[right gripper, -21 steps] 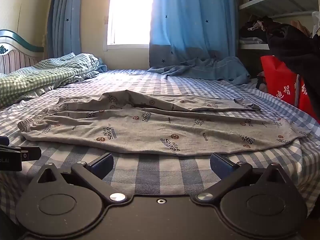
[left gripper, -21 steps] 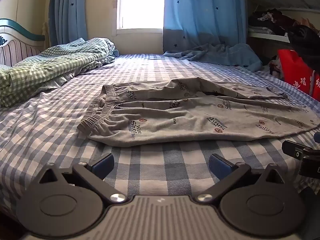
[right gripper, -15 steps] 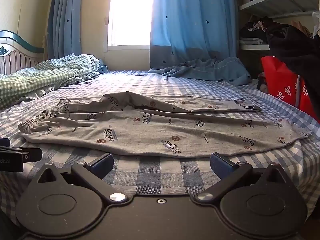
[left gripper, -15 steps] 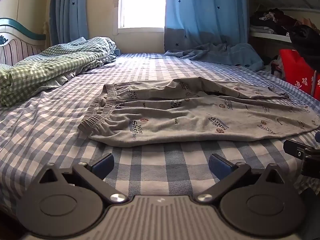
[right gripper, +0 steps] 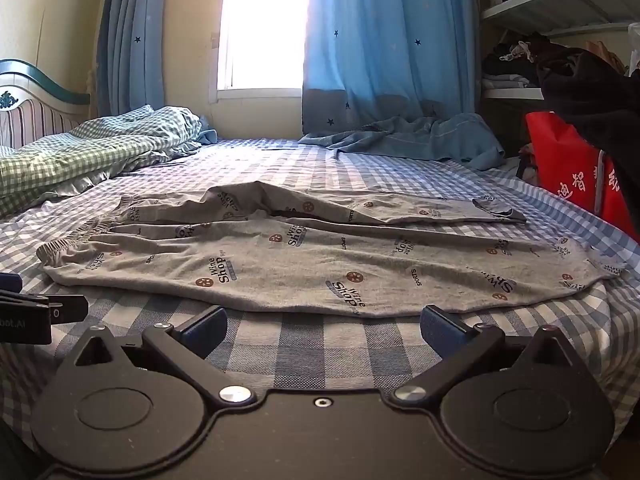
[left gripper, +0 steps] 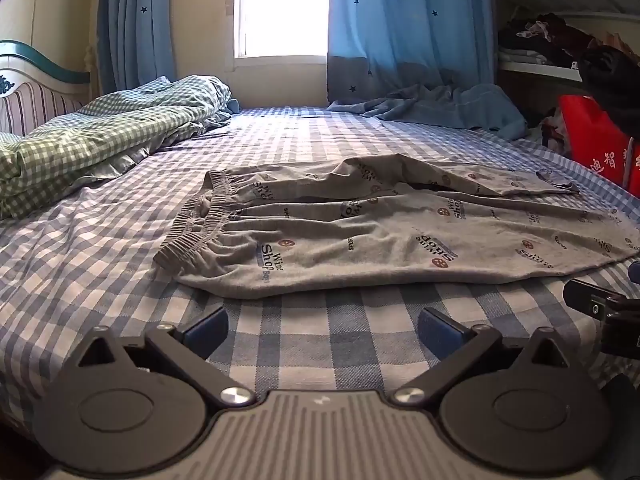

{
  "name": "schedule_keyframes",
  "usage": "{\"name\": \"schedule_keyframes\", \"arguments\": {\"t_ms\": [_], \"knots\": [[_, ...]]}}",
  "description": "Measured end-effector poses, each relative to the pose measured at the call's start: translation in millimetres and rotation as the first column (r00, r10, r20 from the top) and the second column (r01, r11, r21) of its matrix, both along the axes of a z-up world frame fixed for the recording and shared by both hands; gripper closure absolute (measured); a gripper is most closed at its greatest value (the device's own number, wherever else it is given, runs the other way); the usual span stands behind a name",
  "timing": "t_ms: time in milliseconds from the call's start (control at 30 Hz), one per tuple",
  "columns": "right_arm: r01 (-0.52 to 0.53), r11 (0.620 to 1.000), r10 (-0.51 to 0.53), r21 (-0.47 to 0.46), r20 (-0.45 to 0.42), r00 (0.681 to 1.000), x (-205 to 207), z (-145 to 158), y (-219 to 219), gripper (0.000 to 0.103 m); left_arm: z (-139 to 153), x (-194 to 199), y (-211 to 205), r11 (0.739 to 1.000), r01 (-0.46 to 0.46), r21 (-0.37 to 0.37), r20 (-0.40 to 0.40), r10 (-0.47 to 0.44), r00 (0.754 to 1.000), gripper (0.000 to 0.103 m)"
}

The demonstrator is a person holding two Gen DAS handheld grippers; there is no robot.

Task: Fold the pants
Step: 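Move both grippers toward the grey pants lying flat on the bed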

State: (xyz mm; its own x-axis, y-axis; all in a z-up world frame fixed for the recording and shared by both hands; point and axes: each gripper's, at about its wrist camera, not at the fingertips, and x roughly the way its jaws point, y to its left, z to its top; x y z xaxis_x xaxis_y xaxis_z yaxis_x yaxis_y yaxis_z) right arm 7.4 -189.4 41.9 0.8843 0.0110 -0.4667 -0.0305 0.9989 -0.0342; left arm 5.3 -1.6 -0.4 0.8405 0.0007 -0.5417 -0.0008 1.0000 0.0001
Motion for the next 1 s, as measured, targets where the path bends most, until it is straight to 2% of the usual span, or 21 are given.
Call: {"name": "schedule_keyframes", "arguments": {"t_ms": [1000], "knots": [[0.003, 1.000, -0.002, 0.012, -0.009, 1.000, 3.3, -4.0, -3.1, 0.001, -0.5, 4.1, -2.9, 1.000, 0.012, -0.001, -0.021, -0.012, 1.000, 0.000]]}}
